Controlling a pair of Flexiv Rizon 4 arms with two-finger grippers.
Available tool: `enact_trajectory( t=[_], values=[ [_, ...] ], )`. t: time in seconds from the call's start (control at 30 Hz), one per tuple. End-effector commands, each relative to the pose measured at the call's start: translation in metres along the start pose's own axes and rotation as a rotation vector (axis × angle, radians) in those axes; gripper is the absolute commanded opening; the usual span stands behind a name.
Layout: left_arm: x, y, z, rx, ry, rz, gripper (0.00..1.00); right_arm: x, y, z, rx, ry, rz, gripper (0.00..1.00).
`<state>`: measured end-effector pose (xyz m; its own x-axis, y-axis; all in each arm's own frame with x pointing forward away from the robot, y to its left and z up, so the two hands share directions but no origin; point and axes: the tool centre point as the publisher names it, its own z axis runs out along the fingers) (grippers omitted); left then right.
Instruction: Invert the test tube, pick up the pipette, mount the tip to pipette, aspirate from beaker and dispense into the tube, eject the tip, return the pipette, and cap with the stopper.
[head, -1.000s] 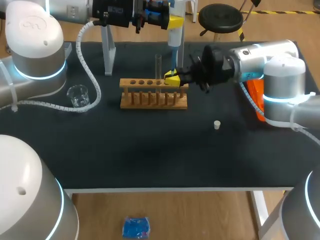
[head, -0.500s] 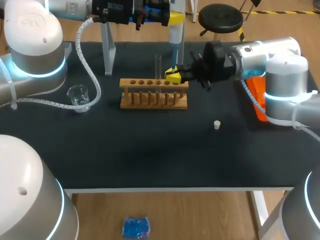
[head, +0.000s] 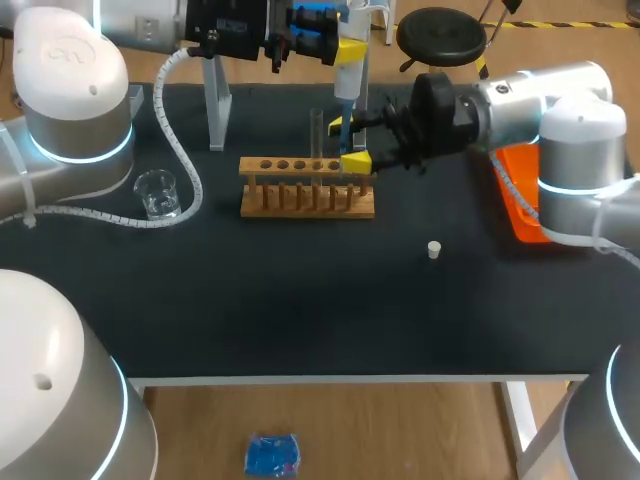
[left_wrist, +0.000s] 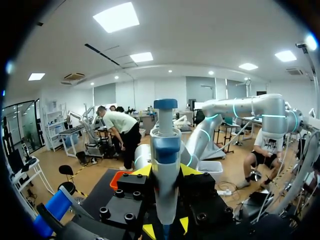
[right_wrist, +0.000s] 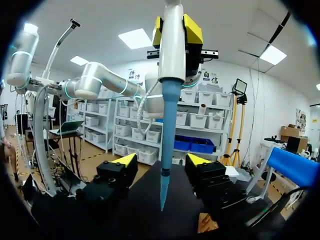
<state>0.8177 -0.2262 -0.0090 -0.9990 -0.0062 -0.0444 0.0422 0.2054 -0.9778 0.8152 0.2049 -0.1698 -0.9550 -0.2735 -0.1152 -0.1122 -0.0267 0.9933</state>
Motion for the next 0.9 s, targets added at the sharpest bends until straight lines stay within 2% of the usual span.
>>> enact_trajectory(
  t=[0.03,0.37,0.57,0.9],
  values=[
    [0.000,0.000,0.000,0.004,0.000,0.002,0.00,0.007,-0.002,-0.016,0.035,0.009,-0.006,1.00],
    [0.000,0.000,0.000,0.004,0.000,0.002,0.00,0.016,-0.033,-0.054,0.121,-0.023,0.034,1.00],
    [0.000,0.000,0.000,0.004,0.000,0.002,0.00,0.021,-0.057,-0.068,0.175,-0.061,0.069,1.00],
    [0.000,0.000,0.000,0.004,0.000,0.002,0.00,0.021,-0.057,-0.068,0.175,-0.061,0.069,1.00]
  ],
)
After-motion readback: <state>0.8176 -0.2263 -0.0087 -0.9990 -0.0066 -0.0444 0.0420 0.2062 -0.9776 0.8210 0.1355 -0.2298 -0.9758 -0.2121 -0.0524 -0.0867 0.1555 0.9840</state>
